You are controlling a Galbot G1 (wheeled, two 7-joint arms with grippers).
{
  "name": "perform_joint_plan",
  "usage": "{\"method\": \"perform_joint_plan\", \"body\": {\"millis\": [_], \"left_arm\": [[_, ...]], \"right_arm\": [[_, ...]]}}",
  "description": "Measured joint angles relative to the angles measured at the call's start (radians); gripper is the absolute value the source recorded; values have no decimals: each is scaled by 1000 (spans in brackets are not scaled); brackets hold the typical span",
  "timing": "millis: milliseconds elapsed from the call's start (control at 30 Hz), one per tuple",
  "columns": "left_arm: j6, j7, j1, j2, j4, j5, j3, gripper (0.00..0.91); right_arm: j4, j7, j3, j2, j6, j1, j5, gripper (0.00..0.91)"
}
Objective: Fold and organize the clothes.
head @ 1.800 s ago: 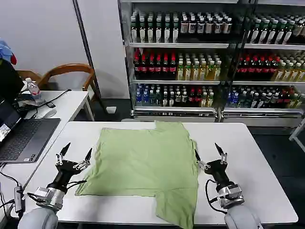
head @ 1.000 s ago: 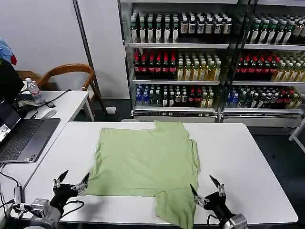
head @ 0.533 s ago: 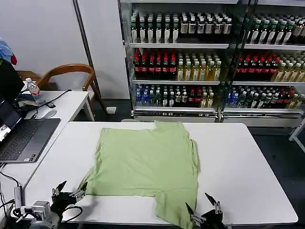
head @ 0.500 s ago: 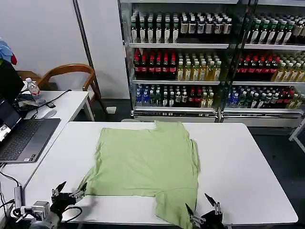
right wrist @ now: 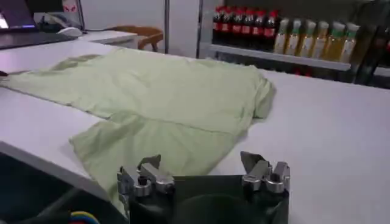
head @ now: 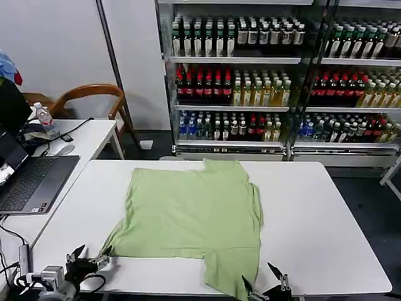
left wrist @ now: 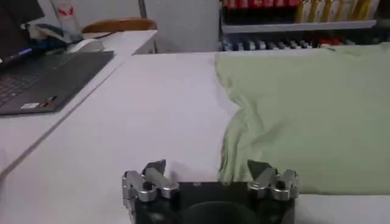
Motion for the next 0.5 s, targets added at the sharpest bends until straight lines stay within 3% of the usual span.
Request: {"method": "perform_joint_plan", "body": {"millis": [167, 200, 233, 267, 300, 500], "left_arm": [[7, 3, -1, 6, 11, -9, -3, 907], [9, 4, 0, 6, 11, -12, -3, 907], [11, 5, 0, 6, 11, -13, -3, 786], [12, 6, 0, 6, 11, -14, -3, 81], [13, 7, -1, 6, 11, -15, -3, 40], [14, 7, -4, 6, 19, -15, 0, 40]], "right_arm": [[-6, 3, -9, -3, -6, -8, 6, 907], [-8, 4, -11, -3, -7, -9, 8, 403], [-9, 4, -12, -3, -7, -9, 9, 20], [-11, 4, -12, -3, -7, -9, 11, 0], [-14, 4, -13, -3, -6, -9, 14, 0], [-20, 6, -18, -2, -1, -10, 19, 0]]}}
